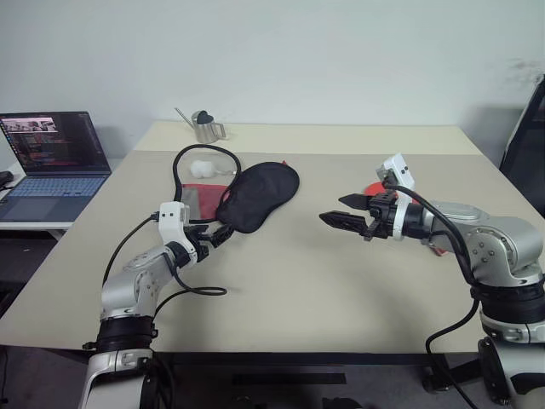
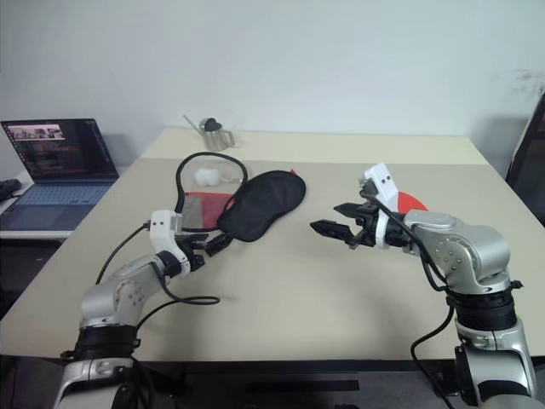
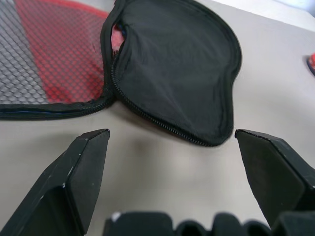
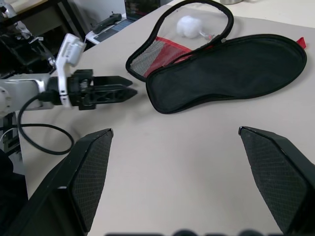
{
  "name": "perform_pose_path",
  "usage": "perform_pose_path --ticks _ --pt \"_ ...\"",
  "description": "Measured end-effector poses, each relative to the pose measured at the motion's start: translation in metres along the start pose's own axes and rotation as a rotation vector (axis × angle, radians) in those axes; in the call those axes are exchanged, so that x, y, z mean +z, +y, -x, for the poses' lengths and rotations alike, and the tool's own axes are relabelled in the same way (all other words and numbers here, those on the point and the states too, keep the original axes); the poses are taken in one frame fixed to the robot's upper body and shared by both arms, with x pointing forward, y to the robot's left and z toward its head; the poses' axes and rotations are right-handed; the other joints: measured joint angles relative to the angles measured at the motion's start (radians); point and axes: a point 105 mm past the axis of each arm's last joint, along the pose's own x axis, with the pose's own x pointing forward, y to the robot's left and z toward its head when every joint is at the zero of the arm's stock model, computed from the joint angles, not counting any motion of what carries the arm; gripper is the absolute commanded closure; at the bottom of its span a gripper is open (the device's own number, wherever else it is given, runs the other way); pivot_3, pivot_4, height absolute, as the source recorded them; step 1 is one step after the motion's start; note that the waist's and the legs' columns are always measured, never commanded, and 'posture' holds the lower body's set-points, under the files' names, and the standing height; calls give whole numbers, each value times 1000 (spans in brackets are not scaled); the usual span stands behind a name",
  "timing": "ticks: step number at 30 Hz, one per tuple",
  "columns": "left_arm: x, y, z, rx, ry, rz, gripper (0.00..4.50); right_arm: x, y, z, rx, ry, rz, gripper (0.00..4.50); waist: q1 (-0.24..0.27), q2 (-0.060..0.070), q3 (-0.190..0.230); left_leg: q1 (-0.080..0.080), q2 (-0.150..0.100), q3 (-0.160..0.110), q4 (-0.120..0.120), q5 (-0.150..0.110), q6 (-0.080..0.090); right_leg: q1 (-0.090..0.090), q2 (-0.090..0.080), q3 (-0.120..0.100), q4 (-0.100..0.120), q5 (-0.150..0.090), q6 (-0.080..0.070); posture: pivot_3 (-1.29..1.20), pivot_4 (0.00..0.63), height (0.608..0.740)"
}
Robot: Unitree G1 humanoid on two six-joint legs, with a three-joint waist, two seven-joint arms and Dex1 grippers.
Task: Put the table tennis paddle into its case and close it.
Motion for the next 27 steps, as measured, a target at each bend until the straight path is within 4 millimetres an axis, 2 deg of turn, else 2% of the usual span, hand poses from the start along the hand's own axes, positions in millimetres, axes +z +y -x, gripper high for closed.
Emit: perform_pose_path --ticks 5,16,27 --pt "-1 -4 -15 -1 23 86 47 -2 -1 0 -3 -3 -6 3 0 0 0 -6 0 0 1 0 0 -7 0 0 1 0 0 0 150 740" --pt "5 -16 -46 1 63 174 47 -4 -3 1 -18 -7 -17 3 24 0 0 -6 -2 -3 1 5 0 -6 0 -3 2 2 0 0 150 740" --pt "8 -23 -66 33 83 237 47 -5 -9 6 -56 -24 -35 3 24 0 0 -7 -5 -4 0 14 2 -6 -1 -3 2 7 5 0 150 740"
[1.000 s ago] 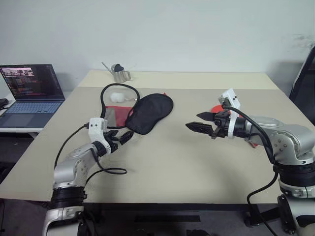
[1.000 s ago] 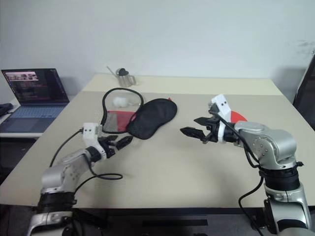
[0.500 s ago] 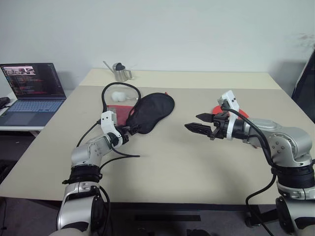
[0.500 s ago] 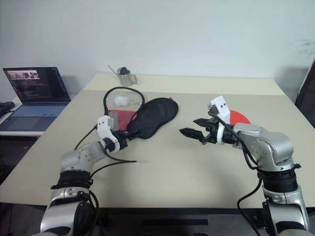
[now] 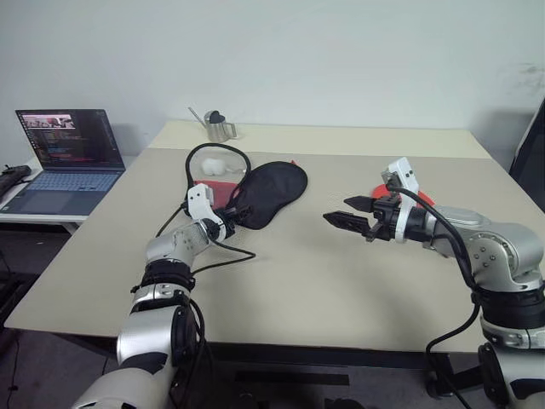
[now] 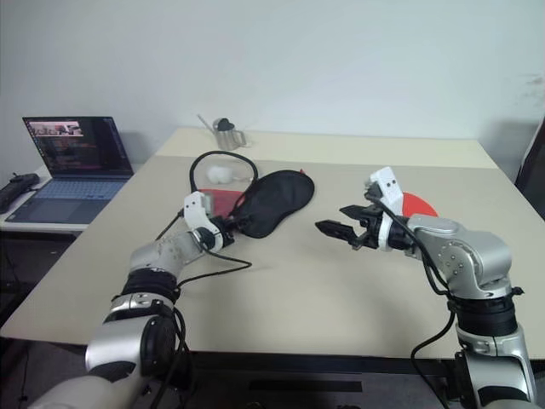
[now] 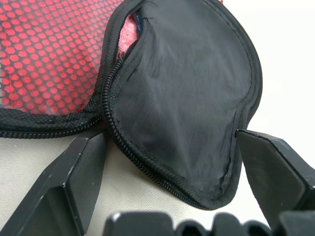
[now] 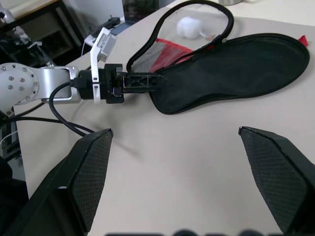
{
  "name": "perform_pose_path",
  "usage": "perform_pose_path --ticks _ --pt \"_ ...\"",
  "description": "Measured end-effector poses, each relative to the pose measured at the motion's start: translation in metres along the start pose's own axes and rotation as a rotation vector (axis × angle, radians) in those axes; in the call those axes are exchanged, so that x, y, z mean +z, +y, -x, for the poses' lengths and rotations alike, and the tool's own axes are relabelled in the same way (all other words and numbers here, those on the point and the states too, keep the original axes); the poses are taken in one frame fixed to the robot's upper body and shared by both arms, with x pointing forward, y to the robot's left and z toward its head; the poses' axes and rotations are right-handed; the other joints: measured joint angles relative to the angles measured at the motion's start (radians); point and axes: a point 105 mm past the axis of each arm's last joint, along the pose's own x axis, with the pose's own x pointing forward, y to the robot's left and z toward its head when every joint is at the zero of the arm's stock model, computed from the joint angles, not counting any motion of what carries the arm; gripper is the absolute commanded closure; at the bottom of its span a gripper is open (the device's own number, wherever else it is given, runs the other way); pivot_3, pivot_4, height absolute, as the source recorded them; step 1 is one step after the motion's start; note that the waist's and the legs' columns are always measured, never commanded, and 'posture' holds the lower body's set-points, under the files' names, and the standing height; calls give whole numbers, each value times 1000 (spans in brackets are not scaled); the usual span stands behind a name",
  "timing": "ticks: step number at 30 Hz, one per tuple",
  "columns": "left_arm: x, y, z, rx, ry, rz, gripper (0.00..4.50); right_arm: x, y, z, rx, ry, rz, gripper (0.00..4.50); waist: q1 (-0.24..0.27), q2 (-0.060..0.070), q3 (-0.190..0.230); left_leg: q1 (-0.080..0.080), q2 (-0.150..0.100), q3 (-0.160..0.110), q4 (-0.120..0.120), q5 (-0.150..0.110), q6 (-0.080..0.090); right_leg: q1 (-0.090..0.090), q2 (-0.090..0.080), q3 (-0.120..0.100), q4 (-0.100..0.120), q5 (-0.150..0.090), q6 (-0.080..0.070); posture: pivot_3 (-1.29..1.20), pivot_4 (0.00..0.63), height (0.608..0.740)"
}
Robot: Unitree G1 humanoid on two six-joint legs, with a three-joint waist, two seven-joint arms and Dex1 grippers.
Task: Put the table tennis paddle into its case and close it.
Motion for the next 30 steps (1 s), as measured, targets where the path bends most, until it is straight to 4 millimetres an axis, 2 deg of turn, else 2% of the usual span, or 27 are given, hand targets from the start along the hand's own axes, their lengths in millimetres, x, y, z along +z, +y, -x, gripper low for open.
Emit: perform_pose_path --ticks 14,17,27,28,30 --pt "0 -19 -7 -30 44 89 47 -2 -3 2 -18 -4 -9 3 0 0 0 -4 -5 -2 -2 0 0 -3 -5 -2 -1 1 -2 0 150 740" --pt "-1 -20 -8 -24 44 104 615 -2 -3 2 -18 -5 -9 0 0 0 0 -5 -7 -2 -2 0 0 -3 -6 -2 -1 1 -1 0 150 740" --pt "-18 -26 -18 -28 66 198 4269 -3 -3 3 -20 -4 -13 0 -1 0 0 -6 -8 -3 -2 0 0 -4 -7 -2 -2 1 0 0 150 740" --pt "-19 -26 -18 -29 71 205 4448 -4 -4 3 -22 -3 -15 0 -2 0 0 -6 -8 -3 -2 0 0 -4 -7 -2 -2 1 0 0 150 740" --pt "-19 -27 -19 -34 72 208 4448 -5 -5 4 -28 -2 -19 0 -4 0 0 -6 -8 -2 -3 0 0 -5 -7 -2 -2 1 0 0 150 740"
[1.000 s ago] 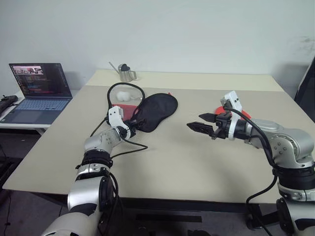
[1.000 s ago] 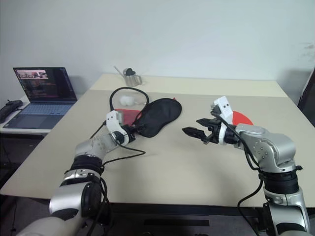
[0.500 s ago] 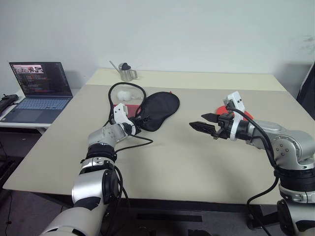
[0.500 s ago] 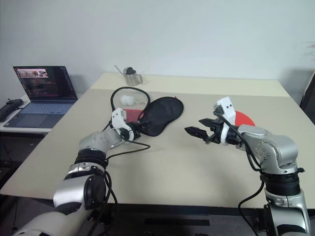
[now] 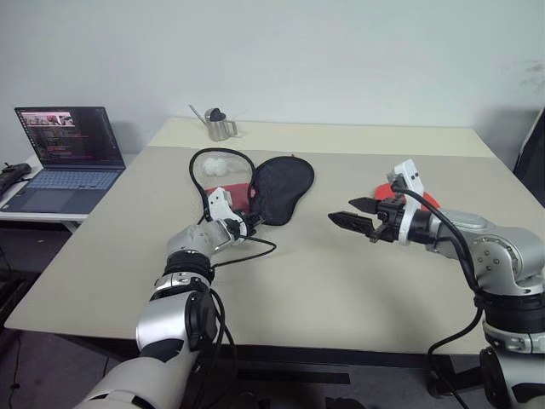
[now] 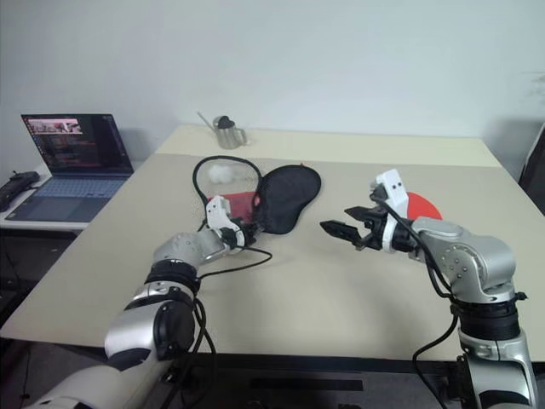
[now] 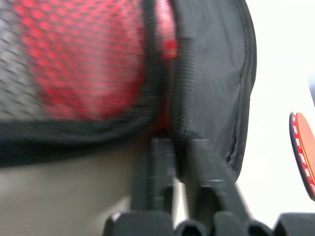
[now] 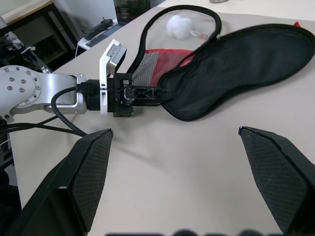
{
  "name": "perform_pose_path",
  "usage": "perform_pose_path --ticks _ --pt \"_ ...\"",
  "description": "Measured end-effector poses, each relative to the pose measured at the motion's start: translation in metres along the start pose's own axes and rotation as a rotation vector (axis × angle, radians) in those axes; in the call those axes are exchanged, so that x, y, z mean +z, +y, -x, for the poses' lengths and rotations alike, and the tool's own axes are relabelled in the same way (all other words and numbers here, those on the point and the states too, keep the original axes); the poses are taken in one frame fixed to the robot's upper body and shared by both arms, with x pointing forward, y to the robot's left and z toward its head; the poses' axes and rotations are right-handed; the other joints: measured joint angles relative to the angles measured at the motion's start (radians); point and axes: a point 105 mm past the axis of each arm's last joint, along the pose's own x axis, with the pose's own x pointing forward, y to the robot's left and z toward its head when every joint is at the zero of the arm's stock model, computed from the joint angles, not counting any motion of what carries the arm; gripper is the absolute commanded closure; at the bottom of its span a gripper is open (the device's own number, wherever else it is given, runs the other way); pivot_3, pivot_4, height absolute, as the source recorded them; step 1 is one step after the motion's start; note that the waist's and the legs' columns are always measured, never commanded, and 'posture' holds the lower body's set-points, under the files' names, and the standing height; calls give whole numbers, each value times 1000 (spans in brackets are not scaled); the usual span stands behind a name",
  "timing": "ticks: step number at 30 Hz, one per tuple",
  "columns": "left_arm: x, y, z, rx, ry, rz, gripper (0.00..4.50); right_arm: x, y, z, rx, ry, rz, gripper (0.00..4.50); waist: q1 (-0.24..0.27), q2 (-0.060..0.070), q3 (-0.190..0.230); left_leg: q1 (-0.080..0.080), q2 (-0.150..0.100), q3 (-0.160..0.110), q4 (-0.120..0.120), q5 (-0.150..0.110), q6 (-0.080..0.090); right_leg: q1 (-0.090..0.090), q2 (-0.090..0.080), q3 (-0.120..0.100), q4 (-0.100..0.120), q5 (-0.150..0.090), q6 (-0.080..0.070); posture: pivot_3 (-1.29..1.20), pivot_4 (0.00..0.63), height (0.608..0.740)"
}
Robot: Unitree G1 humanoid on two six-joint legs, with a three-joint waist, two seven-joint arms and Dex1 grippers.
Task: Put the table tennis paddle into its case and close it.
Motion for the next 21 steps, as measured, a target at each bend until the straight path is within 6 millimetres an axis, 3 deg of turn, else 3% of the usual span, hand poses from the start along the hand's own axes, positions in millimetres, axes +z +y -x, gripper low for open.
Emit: perform_pose_path --ticks 5,14,21 --pt "-4 -7 4 -53 59 -90 4448 0 -3 6 -18 -8 -3 0 -1 0 0 0 0 0 -1 0 0 0 0 0 -1 0 0 0 150 740" --pt "-37 -4 40 -152 232 -284 4448 -1 -10 28 -31 25 13 0 -3 0 0 1 0 0 -6 1 -2 -1 0 1 -1 -1 -1 0 150 740" --pt "-54 -19 40 -187 271 -298 4448 -1 -8 28 -13 25 11 0 3 0 0 1 -1 -1 -4 2 -1 0 -1 0 -1 -1 -1 0 150 740"
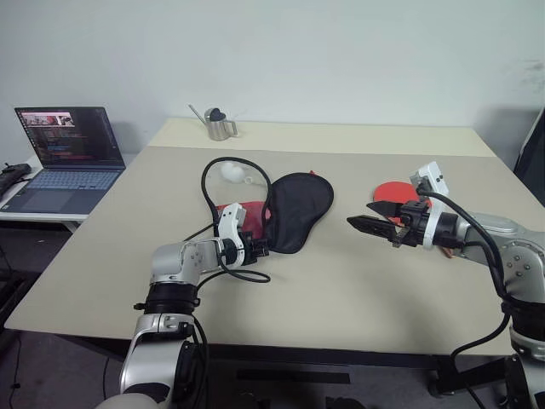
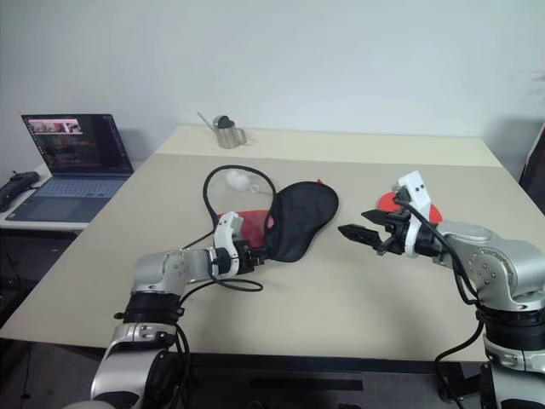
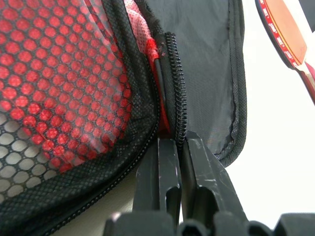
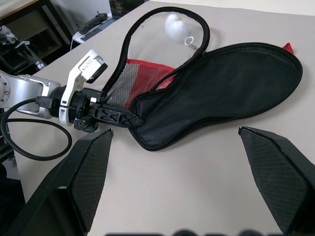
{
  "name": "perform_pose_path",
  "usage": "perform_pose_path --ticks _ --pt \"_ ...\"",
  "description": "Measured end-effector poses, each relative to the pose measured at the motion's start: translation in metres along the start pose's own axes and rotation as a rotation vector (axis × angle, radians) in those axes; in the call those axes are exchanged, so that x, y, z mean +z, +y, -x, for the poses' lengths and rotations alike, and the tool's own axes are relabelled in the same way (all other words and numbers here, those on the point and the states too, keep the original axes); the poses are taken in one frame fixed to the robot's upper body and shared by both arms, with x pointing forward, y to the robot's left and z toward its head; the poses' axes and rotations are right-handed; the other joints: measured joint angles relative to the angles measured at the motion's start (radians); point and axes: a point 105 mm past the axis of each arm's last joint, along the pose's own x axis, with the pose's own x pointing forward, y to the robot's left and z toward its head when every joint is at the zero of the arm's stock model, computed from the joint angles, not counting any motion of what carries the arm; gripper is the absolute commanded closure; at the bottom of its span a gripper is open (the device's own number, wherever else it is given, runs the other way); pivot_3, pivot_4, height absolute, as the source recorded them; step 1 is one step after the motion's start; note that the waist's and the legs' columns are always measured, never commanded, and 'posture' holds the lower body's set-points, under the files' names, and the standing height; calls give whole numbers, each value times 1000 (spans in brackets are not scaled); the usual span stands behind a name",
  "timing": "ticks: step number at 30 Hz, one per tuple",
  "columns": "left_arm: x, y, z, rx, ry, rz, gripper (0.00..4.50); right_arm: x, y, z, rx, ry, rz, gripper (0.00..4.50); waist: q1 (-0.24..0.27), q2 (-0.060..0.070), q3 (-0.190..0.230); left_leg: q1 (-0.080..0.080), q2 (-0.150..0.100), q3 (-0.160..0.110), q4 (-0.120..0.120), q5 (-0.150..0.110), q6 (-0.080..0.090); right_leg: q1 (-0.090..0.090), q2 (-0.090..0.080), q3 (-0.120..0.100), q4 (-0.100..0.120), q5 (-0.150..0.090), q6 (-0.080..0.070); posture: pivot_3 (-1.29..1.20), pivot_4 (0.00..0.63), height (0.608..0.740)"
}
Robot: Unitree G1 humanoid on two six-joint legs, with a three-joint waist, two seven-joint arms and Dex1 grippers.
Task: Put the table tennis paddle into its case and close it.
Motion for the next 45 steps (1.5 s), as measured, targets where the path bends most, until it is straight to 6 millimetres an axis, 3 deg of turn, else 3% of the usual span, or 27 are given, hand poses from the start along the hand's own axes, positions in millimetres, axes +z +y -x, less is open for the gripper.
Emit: perform_pose_path --ticks 3,6,13,14,17,23,27,34,37,45 --pt "-1 -11 -8 -21 0 -39 3764 0 0 -1 -3 -1 -2 0 1 0 0 0 0 0 0 0 0 0 0 0 0 0 0 0 150 740" --pt "1 -16 -7 -22 4 -109 2742 0 -1 -1 -12 -3 -3 0 -3 0 0 0 0 0 0 0 0 0 0 0 0 0 0 0 150 740" --pt "9 -4 32 19 -37 -363 168 -1 -1 -2 -15 -4 -10 0 -22 0 0 0 1 1 -4 1 -1 -2 0 1 0 0 0 0 150 740" --pt "9 -2 40 12 -49 -401 9 -1 -1 -3 -11 -7 -13 0 -23 0 0 0 1 1 -4 1 -1 -2 0 1 0 0 0 0 150 740" --pt "14 -4 59 -20 -99 -476 9 -2 2 -8 6 -15 -29 0 -22 0 0 0 1 0 -5 1 -1 -2 0 1 -1 0 0 0 150 740" --pt "61 0 105 37 -308 -533 9 -5 1 -23 17 -4 -66 0 -24 0 0 0 1 1 -5 2 0 -2 0 1 -1 0 0 0 150 740" --pt "79 3 127 87 -380 -598 9 -6 2 -38 27 15 -73 0 -27 0 0 0 1 1 -6 2 0 -3 0 1 -1 0 -1 0 150 740" --pt "89 19 150 152 -396 -654 9 -16 7 -81 47 44 -85 0 -30 0 0 0 1 1 -7 2 0 -5 0 1 0 0 -1 0 150 740" --pt "93 29 157 188 -408 -643 9 -27 -7 -103 -44 78 -98 0 -31 0 0 0 1 2 -7 2 0 -5 0 1 1 0 -1 0 150 740" --pt "97 26 158 172 -414 -663 9 -62 -34 -141 -234 177 -146 0 -30 0 0 0 1 2 -8 2 -1 -6 0 1 1 0 -1 0 150 740"
